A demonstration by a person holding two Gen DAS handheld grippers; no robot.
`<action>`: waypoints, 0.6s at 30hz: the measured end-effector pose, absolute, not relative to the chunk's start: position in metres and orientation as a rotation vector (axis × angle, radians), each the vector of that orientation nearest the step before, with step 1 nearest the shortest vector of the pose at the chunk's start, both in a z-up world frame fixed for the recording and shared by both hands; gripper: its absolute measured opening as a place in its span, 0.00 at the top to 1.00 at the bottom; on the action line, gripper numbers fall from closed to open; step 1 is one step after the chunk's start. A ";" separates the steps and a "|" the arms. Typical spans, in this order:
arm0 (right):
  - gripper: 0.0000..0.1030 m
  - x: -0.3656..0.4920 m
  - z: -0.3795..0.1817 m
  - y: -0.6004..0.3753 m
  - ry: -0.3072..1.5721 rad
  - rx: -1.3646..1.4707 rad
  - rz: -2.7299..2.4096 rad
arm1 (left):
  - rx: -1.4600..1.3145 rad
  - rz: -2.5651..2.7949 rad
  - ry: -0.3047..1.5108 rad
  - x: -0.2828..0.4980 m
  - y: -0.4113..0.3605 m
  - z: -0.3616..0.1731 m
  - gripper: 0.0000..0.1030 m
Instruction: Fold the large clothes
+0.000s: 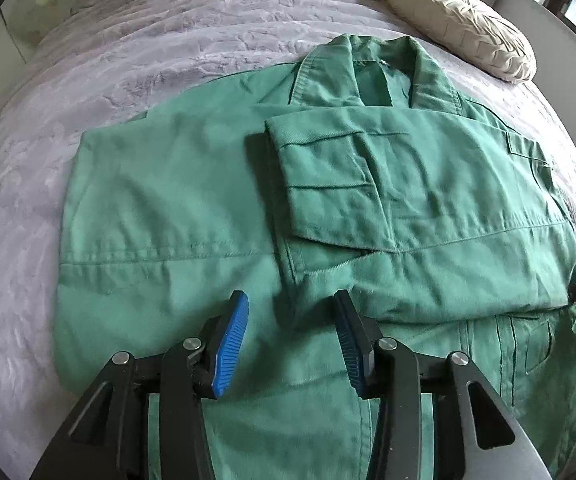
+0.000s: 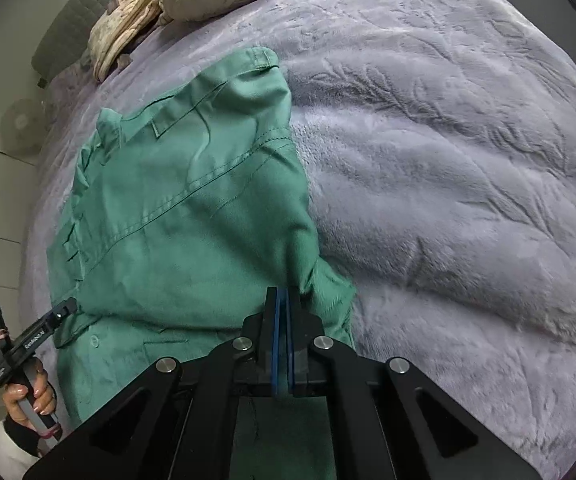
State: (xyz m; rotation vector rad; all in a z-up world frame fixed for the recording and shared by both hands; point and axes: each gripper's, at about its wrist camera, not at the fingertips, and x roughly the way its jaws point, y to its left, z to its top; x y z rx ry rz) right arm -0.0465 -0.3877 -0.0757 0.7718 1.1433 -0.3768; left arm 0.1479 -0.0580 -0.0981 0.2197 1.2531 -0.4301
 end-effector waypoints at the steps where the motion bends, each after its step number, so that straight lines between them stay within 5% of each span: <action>1: 0.96 -0.049 -0.073 -0.388 1.141 0.777 -0.378 | 0.219 -0.422 1.260 0.148 -0.057 -0.097 0.56; 9: 0.95 -0.065 -0.063 -0.378 1.149 0.828 -0.359 | 0.213 -0.376 1.294 0.132 -0.046 -0.087 0.55; 12: 0.95 -0.067 -0.064 -0.372 1.159 0.835 -0.347 | 0.209 -0.343 1.290 0.123 -0.042 -0.085 0.17; 18: 0.95 -0.069 -0.063 -0.366 1.172 0.845 -0.315 | 0.211 -0.307 1.283 0.109 -0.038 -0.081 0.17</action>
